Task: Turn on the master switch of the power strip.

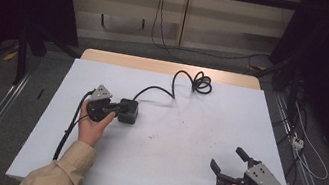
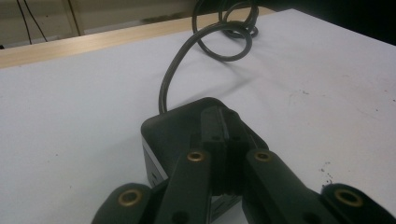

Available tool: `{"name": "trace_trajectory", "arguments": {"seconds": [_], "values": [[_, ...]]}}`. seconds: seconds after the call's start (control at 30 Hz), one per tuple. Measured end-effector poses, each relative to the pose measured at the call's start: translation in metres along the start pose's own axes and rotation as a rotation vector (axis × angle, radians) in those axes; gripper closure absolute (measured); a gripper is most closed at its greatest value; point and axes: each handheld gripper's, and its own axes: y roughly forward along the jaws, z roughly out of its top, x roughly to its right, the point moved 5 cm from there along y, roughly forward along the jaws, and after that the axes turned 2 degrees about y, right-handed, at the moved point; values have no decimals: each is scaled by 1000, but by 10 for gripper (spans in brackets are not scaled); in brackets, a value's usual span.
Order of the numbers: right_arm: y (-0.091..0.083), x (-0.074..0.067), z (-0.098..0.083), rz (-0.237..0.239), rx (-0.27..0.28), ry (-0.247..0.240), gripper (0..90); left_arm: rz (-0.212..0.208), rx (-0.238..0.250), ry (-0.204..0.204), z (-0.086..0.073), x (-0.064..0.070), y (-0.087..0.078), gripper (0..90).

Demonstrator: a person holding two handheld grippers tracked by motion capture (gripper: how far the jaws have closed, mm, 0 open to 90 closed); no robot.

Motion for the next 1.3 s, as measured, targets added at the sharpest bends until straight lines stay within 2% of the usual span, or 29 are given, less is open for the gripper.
{"name": "trace_trajectory", "arguments": {"seconds": [0.7, 1.3], "values": [[0, -1, 1, 0, 1, -2, 58, -9, 1, -30, 0, -1, 1, 900], [0, -1, 2, 0, 6, -3, 59, -1, -10, -7, -1, -1, 0, 900]]}}
